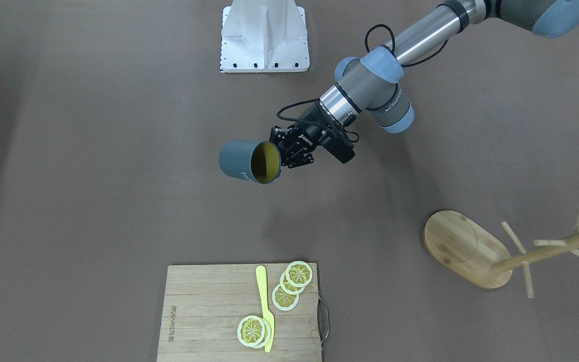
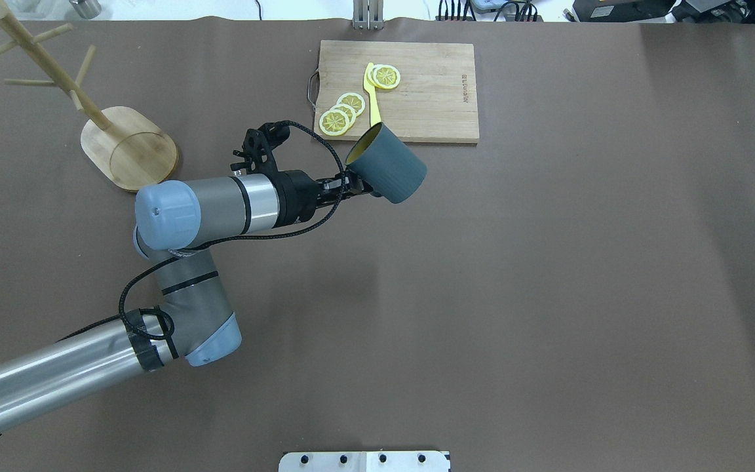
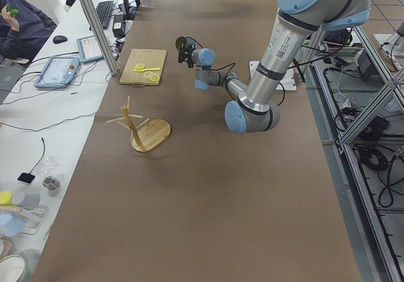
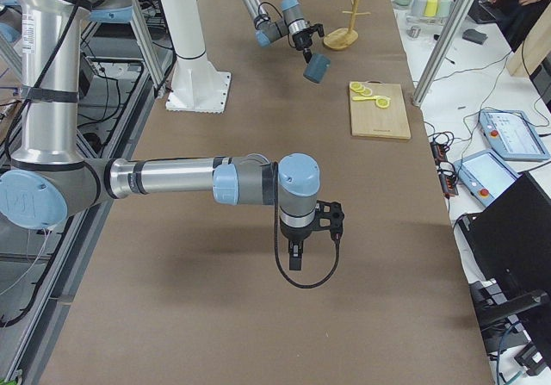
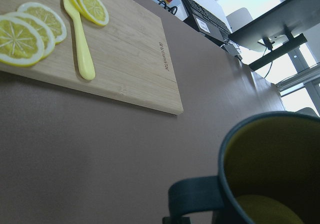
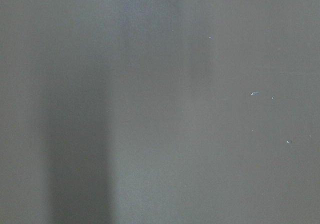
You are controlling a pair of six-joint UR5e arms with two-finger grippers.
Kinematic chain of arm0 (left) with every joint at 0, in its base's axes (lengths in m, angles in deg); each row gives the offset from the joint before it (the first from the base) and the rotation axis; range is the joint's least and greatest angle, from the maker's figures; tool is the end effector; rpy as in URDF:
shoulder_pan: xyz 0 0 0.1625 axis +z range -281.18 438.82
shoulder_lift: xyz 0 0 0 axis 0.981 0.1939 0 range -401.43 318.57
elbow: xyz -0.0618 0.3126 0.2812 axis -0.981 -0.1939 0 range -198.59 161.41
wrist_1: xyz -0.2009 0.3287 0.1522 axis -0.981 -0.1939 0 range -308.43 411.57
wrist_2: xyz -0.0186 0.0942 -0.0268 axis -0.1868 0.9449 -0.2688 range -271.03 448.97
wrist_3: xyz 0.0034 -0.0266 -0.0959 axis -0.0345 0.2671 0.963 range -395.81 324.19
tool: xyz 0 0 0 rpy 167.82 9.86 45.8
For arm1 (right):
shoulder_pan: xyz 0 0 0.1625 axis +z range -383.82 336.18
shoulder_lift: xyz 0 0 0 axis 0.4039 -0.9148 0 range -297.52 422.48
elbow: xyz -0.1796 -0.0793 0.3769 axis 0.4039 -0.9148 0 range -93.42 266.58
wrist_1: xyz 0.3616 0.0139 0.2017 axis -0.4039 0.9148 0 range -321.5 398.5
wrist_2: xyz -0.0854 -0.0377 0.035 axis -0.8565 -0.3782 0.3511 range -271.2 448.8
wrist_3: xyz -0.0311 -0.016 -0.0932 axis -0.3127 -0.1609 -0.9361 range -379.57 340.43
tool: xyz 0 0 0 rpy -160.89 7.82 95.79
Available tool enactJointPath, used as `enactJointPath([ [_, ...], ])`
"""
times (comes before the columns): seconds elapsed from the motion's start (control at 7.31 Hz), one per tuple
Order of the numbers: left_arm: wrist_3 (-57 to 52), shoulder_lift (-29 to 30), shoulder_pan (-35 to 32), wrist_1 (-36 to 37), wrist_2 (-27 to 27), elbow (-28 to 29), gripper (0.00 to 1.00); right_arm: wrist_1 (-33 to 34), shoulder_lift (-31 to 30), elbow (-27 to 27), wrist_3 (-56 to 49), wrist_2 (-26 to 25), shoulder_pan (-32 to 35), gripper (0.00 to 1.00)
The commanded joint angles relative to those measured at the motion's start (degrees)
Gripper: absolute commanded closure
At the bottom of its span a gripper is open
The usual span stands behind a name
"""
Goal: Hang cup on storage rack
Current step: 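Lift the teal mug with the left gripper and swing it toward the mug tree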
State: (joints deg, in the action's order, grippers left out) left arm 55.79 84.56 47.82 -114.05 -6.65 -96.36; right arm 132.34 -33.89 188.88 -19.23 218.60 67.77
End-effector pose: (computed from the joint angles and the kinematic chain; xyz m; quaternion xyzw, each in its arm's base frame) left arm 0.5279 -0.4614 0.2339 0.1625 0.7448 -0.1455 0.6307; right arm 0.0820 -0.4432 0.6171 0.0209 -0.3401 0.0097 0.9401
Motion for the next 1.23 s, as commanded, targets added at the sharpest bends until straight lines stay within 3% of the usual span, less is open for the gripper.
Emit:
enactJointPath([
  [0.0, 12.0, 0.0, -2.5, -3.0, 0.0, 0.1, 1.00, -0.1, 0.0, -0.3, -0.1, -0.1, 0.0, 0.00],
  [0.55, 34.8, -0.5, -6.3, -12.2, 0.5, 0.6, 1.00, -0.1, -0.1, -0.4, -0.1, -0.2, 0.0, 0.00],
  [1.09, 54.9, -1.6, -6.4, -24.8, 7.9, 4.4, 1.00, -0.1, -0.2, -0.4, -0.2, -0.2, 0.0, 0.00],
])
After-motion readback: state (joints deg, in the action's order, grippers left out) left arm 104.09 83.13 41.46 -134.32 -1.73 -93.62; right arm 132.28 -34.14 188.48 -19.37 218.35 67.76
